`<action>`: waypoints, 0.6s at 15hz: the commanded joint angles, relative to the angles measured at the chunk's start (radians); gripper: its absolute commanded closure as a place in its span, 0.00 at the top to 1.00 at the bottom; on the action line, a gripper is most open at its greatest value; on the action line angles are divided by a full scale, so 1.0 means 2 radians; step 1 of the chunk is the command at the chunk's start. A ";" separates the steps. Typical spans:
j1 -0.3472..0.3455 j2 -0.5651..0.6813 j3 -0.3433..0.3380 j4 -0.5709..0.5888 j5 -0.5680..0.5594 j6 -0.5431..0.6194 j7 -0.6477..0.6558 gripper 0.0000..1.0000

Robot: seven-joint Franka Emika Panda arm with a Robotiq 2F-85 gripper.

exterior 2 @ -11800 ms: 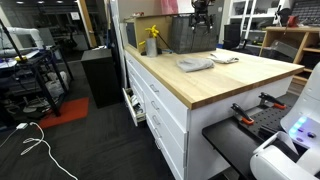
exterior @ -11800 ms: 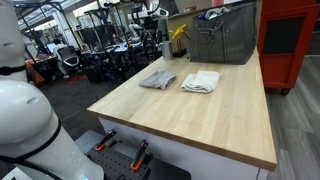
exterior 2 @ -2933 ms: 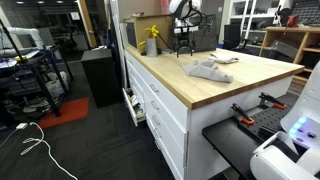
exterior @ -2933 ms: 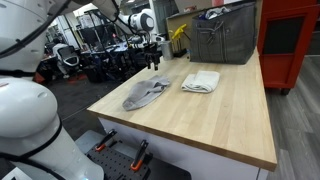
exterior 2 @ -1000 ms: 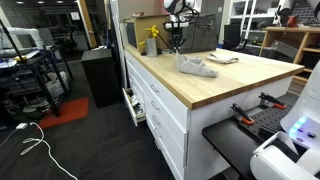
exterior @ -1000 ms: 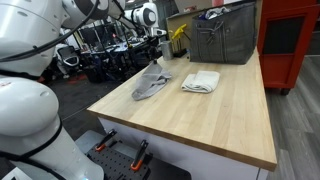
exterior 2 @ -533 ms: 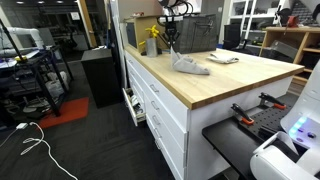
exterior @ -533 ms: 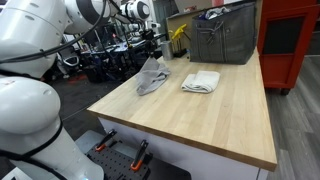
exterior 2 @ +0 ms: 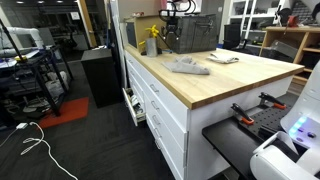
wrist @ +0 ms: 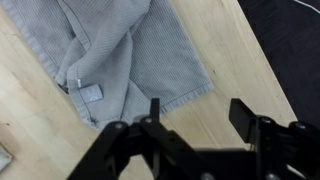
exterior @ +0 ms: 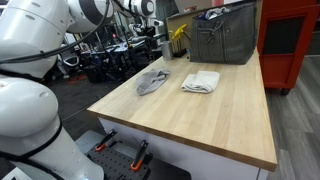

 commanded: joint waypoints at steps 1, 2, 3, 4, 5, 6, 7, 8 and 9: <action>-0.037 -0.033 0.010 -0.063 0.046 0.000 -0.006 1.00; -0.046 -0.036 0.010 -0.080 0.060 0.003 -0.005 1.00; -0.054 -0.041 0.010 -0.095 0.072 0.004 -0.004 1.00; -0.065 -0.046 0.014 -0.114 0.082 0.005 -0.001 1.00; -0.070 -0.052 0.013 -0.133 0.092 0.009 -0.002 1.00; -0.074 -0.060 0.011 -0.156 0.100 0.017 0.001 1.00; -0.077 -0.068 0.007 -0.180 0.105 0.026 0.006 1.00; -0.081 -0.075 0.005 -0.200 0.113 0.031 0.008 1.00; -0.085 -0.084 0.004 -0.224 0.121 0.037 0.009 1.00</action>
